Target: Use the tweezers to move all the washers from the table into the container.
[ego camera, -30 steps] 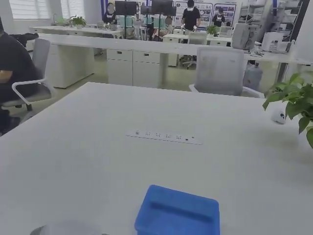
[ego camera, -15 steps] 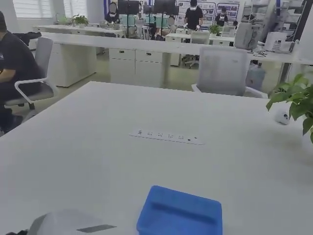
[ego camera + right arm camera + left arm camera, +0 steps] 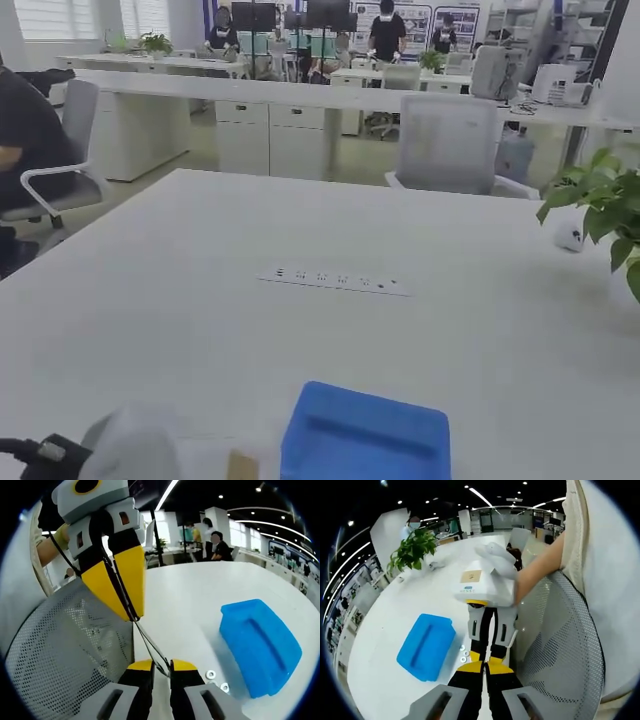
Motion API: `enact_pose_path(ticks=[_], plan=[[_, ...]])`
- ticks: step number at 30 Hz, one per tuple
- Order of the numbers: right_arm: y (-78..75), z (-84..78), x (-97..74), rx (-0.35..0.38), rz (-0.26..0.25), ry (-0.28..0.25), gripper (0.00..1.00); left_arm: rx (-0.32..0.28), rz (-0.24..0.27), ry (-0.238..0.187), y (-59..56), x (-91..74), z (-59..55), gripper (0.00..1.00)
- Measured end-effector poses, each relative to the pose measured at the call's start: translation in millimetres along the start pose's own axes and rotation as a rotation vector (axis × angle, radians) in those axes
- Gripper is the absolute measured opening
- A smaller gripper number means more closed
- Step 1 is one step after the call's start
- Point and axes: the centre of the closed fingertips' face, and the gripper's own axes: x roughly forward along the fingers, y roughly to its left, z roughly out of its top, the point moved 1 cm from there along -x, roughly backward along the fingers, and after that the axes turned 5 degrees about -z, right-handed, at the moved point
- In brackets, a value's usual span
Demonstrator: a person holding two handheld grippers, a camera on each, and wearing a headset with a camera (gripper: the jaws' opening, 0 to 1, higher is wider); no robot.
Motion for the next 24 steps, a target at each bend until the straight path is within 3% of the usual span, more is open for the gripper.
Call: enact_pose_path(ticks=[11, 19, 24], plan=[[-0.5, 2.5, -1.2, -0.007, -0.004, -0.008, 0.09, 0.001, -0.014, 0.013, 1.5, 1.0, -1.5, 0.0], [6.8, 19.1, -5.1, -0.024, 0.028, -0.085, 0.11, 0.008, -0.022, 0.022, 1.3, 1.6, -0.4, 0.0], [3.6, 18.1, -4.3, -0.035, 0.011, -0.082, 0.07, 0.011, -0.029, 0.02, 1.1, 2.9, 1.1, 0.0]])
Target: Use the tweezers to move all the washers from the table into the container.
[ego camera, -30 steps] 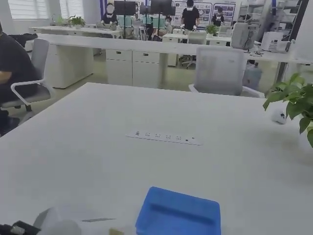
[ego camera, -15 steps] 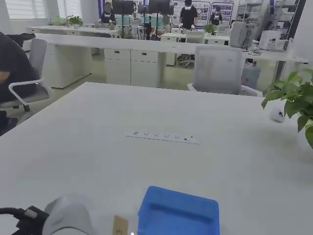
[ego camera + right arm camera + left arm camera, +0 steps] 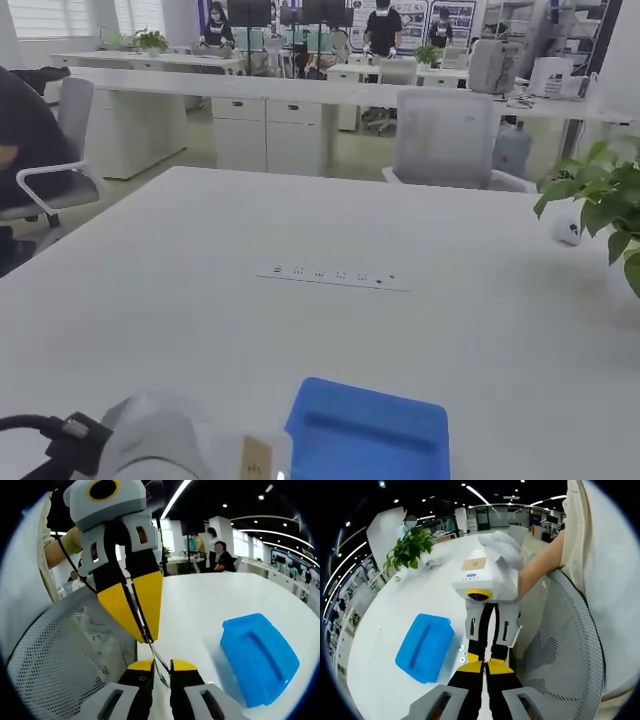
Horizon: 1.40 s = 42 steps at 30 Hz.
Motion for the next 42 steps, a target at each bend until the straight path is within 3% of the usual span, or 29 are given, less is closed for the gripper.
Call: enact_pose_path(ticks=[2, 5, 7, 9, 12, 14, 19, 24, 27, 28, 30, 33, 36, 39, 42], plan=[[-3.0, -0.6, -0.3, 0.018, -0.002, -0.002, 0.07, -0.01, 0.015, -0.016, 2.0, 0.2, 2.1, 0.0], [-4.6, -2.2, -0.5, 0.023, -0.009, 0.001, 0.06, -0.071, 0.053, -0.128, 6.6, -6.1, 15.7, 0.0], [-6.3, -2.5, -0.9, 0.024, -0.018, 0.003, 0.05, -0.116, 0.103, -0.191, 12.1, -12.2, 21.6, 0.08], [-9.6, -4.0, -1.5, 0.027, -0.03, 0.006, 0.05, -0.201, 0.164, -0.285, 18.9, -19.9, 24.8, 0.23], [-11.1, -4.3, -2.2, 0.032, -0.033, 0.006, 0.04, -0.363, 0.268, -0.433, 28.7, -34.8, 19.9, 0.41], [-10.7, -4.3, -1.9, 0.027, -0.033, 0.005, 0.04, -0.441, 0.318, -0.476, 31.1, -41.8, 10.7, 0.46], [-8.9, -3.8, -0.2, 0.006, -0.037, 0.003, 0.04, -0.575, 0.523, -0.528, 37.3, -59.3, -26.6, 0.59], [-13.2, -4.3, -1.7, 0.026, -0.058, 0.007, 0.03, -0.637, 0.656, -0.54, 39.6, -64.2, -50.8, 0.65], [-17.6, -5.1, -4.2, 0.08, -0.065, -0.002, 0.03, -0.672, 0.715, -0.633, 42.9, -69.2, -49.9, 0.71], [-20.5, -5.0, -5.4, 0.119, -0.073, -0.013, 0.03, -0.691, 0.728, -0.673, 43.9, -72.1, -48.4, 0.74], [-25.8, -4.8, -8.5, 0.202, -0.084, -0.033, 0.03, -0.677, 0.757, -0.714, 46.7, -79.8, -46.0, 0.75], [-34.1, -2.8, -15.4, 0.302, -0.099, -0.076, 0.03, -0.698, 0.754, -0.788, 48.8, -83.0, -42.4, 0.76], [-41.8, -2.0, -25.4, 0.319, -0.122, -0.087, 0.03, -0.693, 0.752, -0.793, 47.7, -77.5, -43.3, 0.82], [-51.3, 5.0, -40.2, 0.344, -0.158, -0.119, 0.03, -0.651, 0.781, -0.693, 46.7, -69.3, -53.9, 0.86], [-63.5, 11.8, -53.8, 0.368, -0.2, -0.151, 0.03, -0.647, 0.787, -0.703, 47.8, -70.8, -53.2, 0.93]])
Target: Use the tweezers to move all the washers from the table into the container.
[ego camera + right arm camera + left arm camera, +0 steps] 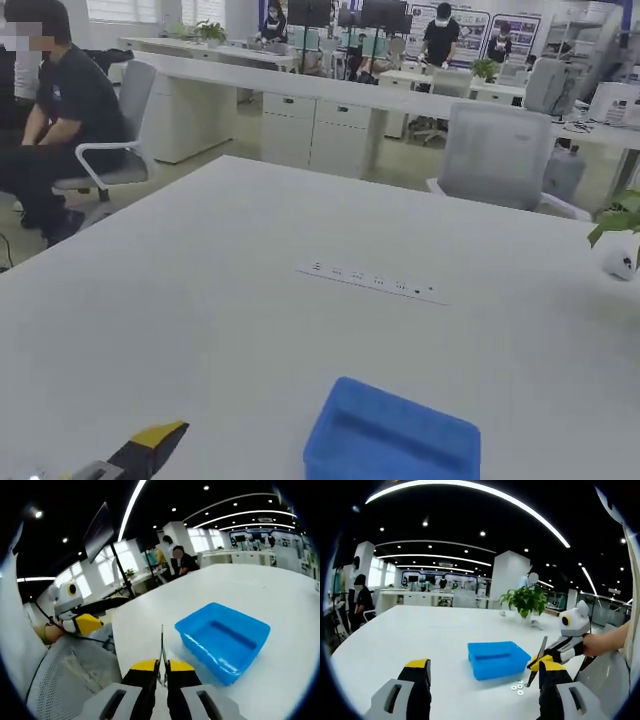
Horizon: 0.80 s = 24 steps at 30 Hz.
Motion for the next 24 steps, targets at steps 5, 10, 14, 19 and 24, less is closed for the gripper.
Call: enact_pose_path(ticks=[5, 10, 14, 19, 24], plan=[[-17.8, 21.4, -12.2, -0.013, -0.063, -0.031, 0.03, 0.077, 0.012, 0.012, 0.4, -0.3, -0.3, 0.96], [-39.3, 45.9, -16.6, -0.035, -0.118, -0.063, 0.03, 0.114, -0.004, 0.059, -1.6, 1.6, -7.4, 0.97], [-60.6, 51.9, -9.4, -0.042, -0.165, -0.056, 0.03, 0.11, 0.003, 0.075, 1.6, 0.4, -10.1, 0.97], [-86.3, 41.6, 4.3, -0.04, -0.213, -0.009, 0.03, 0.132, 0.005, 0.114, 2.2, 0.5, -16.0, 0.94], [-101.1, 35.1, 14.5, -0.057, -0.224, 0.026, 0.03, 0.149, 0.0, 0.122, 0.8, 0.6, -16.9, 0.93]])
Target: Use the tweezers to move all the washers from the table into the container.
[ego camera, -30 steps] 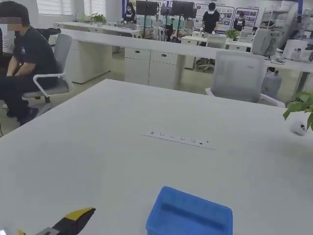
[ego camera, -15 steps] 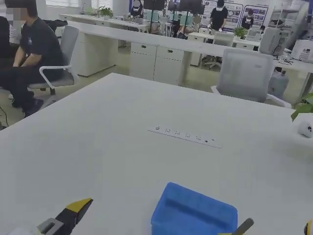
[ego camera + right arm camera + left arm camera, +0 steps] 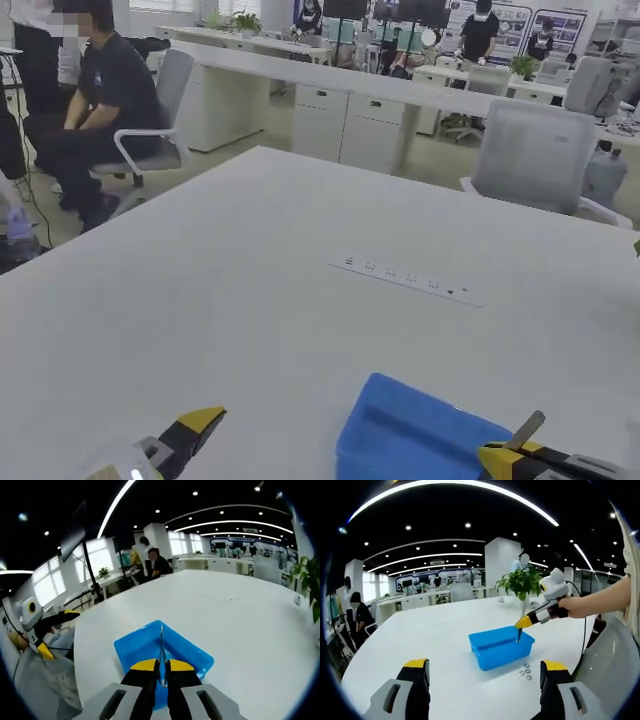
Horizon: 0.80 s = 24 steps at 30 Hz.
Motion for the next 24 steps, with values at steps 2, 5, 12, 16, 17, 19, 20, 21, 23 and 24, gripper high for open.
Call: enact_pose_path(ticks=[2, 5, 12, 16, 17, 19, 20, 21, 23, 24], plan=[[-3.8, -1.3, 3.5, -0.013, -0.007, 0.008, 0.03, -0.005, 0.002, 0.0, 0.8, 0.0, -0.4, 0.93], [-10.0, -4.0, 10.0, -0.03, -0.02, 0.023, 0.03, -0.008, 0.003, 0.014, 1.1, 0.4, -3.1, 0.93], [-10.5, -9.6, 16.0, -0.049, -0.017, 0.046, 0.03, -0.001, 0.0, 0.019, 0.8, 0.8, -4.2, 0.92], [-10.3, -11.8, 16.6, -0.062, -0.02, 0.053, 0.03, 0.002, -0.001, 0.027, 0.4, 1.0, -5.4, 0.92], [-10.5, -12.4, 16.9, -0.064, -0.019, 0.053, 0.03, 0.003, -0.002, 0.028, 0.2, 1.0, -5.5, 0.91], [-9.8, -13.0, 17.0, -0.07, -0.019, 0.052, 0.03, 0.003, -0.002, 0.029, 0.1, 1.1, -5.9, 0.91], [-9.5, -13.2, 17.0, -0.071, -0.018, 0.052, 0.04, 0.002, -0.002, 0.03, 0.2, 1.1, -6.0, 0.91], [-9.3, -13.2, 16.9, -0.072, -0.02, 0.052, 0.04, 0.001, -0.002, 0.03, 0.3, 1.1, -6.1, 0.91], [-8.7, -11.7, 16.4, -0.068, -0.018, 0.041, 0.04, 0.001, -0.003, 0.029, -0.1, 1.2, -5.9, 0.91], [-8.3, -10.6, 16.5, -0.062, -0.013, 0.036, 0.04, 0.001, -0.005, 0.029, -0.3, 1.3, -6.0, 0.91]])
